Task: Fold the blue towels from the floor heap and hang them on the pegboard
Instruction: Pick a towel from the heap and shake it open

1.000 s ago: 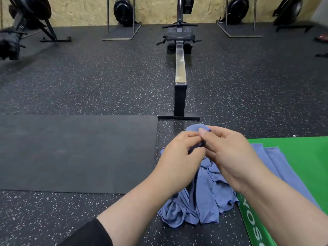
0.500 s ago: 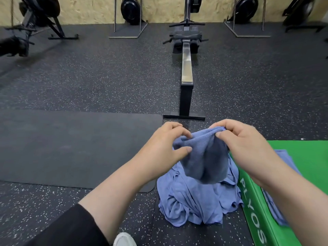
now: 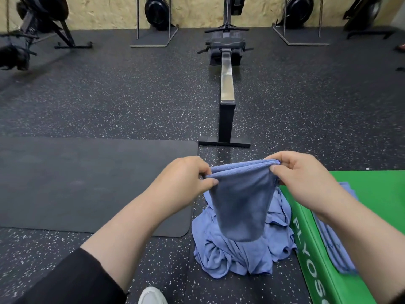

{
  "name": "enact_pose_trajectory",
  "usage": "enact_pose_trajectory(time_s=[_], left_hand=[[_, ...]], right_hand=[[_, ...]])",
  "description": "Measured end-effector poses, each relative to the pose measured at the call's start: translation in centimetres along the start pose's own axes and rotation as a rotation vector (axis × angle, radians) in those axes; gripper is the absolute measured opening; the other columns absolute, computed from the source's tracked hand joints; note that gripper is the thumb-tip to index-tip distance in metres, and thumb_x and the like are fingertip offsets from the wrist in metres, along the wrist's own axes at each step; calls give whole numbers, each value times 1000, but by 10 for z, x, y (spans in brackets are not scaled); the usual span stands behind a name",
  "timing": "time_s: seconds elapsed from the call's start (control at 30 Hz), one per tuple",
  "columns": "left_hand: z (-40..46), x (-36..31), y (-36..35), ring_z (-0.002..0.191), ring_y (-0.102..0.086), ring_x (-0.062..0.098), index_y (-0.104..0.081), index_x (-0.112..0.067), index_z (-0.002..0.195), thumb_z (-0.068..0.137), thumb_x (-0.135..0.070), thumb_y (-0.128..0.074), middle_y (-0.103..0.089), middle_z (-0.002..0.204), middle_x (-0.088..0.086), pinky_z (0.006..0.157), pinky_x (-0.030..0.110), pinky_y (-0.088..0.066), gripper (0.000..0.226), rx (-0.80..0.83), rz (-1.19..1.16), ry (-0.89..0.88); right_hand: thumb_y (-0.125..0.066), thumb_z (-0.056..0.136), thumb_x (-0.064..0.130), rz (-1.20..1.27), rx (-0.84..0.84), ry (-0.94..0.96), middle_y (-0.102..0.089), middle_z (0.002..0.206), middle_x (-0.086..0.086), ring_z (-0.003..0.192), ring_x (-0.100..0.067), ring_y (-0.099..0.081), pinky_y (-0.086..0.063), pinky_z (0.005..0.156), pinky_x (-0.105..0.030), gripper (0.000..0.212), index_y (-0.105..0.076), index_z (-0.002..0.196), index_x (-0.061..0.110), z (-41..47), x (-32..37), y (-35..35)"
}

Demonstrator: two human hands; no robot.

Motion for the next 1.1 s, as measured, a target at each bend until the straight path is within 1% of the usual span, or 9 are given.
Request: enact_pose_trajectory(time_s=[0.17,0.37,0.47,0.57,0.7,0.8,0.9,0.97,1.1], left_hand=[[2,4,10,63,-49,5,-59,-21,69,86,-28,-74,-58,65,-9,56,19,-36,24,-193,-139,57],[0,2,13,60,-45,6,-52,-22,74,84,-17,-74,-58,66,-6,57,19,-38,25,-296,-225,43],[1,1,14,68,-50,6,-52,-32,92,87,-16,-71,-61,76,-7,63,19,-40,25,-290,-335,42],[2,-1,14,83,-58,2,-64,-31,112,92,-18,-66,-64,87,-15,72,17,-40,24,-254,-287,36],[1,-3,15,66,-52,-2,-68,-26,86,93,-16,-58,-62,73,-17,59,12,-35,16,-234,-299,62],[0,-2,16,51,-44,1,-60,-24,77,91,-14,-53,-53,56,-21,47,14,-32,18,-235,-393,131],[-1,-5,17,48,-43,1,-61,-25,80,88,-10,-50,-53,55,-20,45,15,-30,20,-231,-423,129],[-2,-7,17,48,-42,3,-62,-28,87,86,-7,-48,-55,60,-14,46,16,-30,26,-213,-422,113],[-3,-6,21,52,-44,1,-62,-34,97,89,-8,-48,-57,68,-16,48,14,-33,30,-226,-457,114]], right_hand=[[-55,97,11,0,-92,97,-72,73,9,63,-8,-56,-44,63,-22,24,-73,90,27,0,8,7],[-55,97,12,13,-89,114,-71,74,-3,53,-9,-43,-36,54,-26,19,-66,95,27,-2,13,6],[-54,98,9,44,-68,149,-58,69,-13,50,-11,-32,-30,53,-33,20,-54,93,28,-3,18,5],[-53,94,2,-6,-75,174,-44,54,4,48,-8,-29,-29,51,-30,26,-59,83,25,-3,18,5],[-63,91,10,28,-66,175,-51,54,12,49,-4,-39,-33,52,-20,18,-69,82,25,-4,17,4],[-77,84,23,82,-33,164,-60,66,8,60,-13,-48,-41,62,-33,15,-64,91,27,-5,19,-5],[-77,85,23,88,-57,126,-70,84,10,78,-4,-60,-44,73,-28,22,-68,104,30,-6,21,-10],[-73,88,22,88,-64,136,-70,77,7,73,-6,-57,-45,72,-30,4,-74,91,23,-6,24,-12],[-66,93,22,172,-67,165,-57,64,13,62,-6,-46,-40,65,-32,11,-67,83,18,-10,29,-11]])
Point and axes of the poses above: each hand's wrist, its own z-axis towards the middle knuckle, its own y-axis out of the back of the hand, x = y × z, the point moved 4 cm from there along z, towards the middle knuckle
